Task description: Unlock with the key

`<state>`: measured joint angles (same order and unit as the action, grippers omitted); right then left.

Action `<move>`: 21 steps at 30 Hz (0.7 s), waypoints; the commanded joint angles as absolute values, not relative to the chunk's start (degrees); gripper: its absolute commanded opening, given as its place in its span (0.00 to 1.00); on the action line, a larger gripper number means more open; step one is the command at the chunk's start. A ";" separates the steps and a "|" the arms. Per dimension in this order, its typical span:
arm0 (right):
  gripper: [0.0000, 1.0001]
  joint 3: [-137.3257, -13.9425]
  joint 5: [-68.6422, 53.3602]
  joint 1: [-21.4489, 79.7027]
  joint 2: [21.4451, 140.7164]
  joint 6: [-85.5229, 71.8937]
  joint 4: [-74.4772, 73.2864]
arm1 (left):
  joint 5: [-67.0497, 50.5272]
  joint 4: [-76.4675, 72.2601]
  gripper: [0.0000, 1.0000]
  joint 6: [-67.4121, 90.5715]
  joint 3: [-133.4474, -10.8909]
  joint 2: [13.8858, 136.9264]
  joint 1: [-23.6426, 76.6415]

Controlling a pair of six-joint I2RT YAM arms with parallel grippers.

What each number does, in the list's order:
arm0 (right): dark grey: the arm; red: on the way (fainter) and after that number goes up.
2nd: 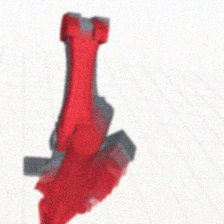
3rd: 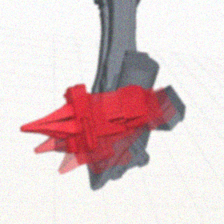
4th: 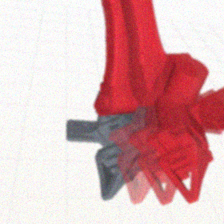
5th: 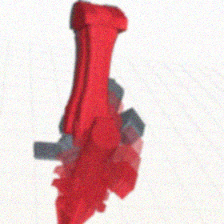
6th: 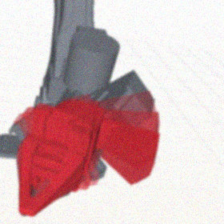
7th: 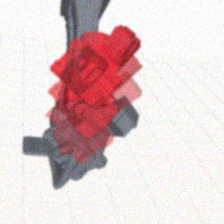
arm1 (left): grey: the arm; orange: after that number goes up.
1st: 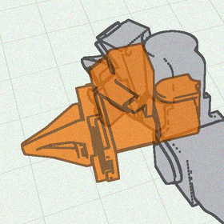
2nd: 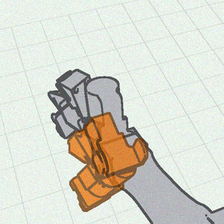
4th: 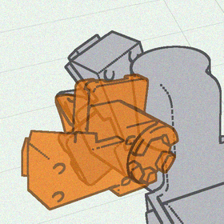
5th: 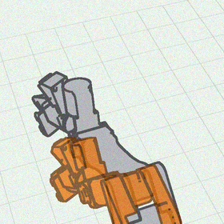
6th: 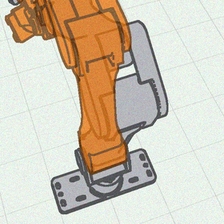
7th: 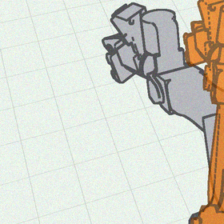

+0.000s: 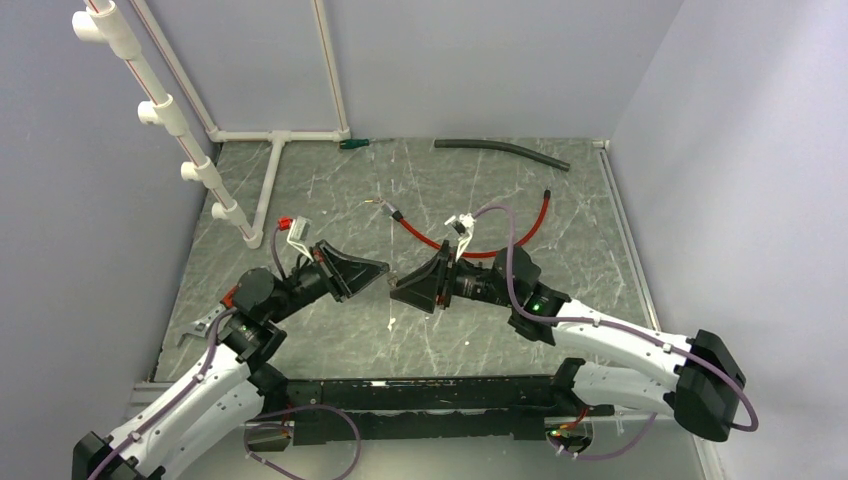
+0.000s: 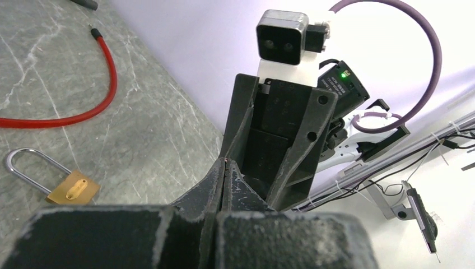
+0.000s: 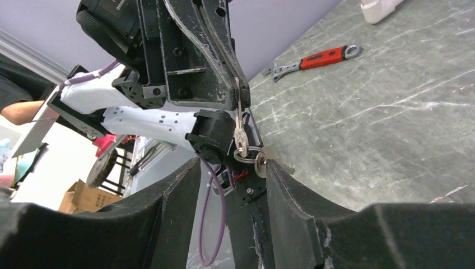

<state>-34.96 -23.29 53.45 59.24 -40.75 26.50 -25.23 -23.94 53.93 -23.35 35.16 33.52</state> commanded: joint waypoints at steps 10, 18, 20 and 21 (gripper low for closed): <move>0.48 -38.22 -21.63 53.72 58.90 -39.52 28.52 | -26.16 -27.02 0.00 54.51 -23.53 33.99 33.66; 0.53 -39.42 -20.83 53.77 57.78 -37.21 25.70 | -25.51 -25.21 0.00 53.82 -24.02 33.38 33.65; 0.53 -39.60 -21.09 53.94 58.72 -37.39 26.46 | -25.81 -26.35 0.00 54.17 -23.85 34.01 33.66; 0.52 -39.72 -21.31 54.03 59.24 -37.37 26.73 | -25.91 -26.85 0.00 54.29 -23.71 34.28 33.64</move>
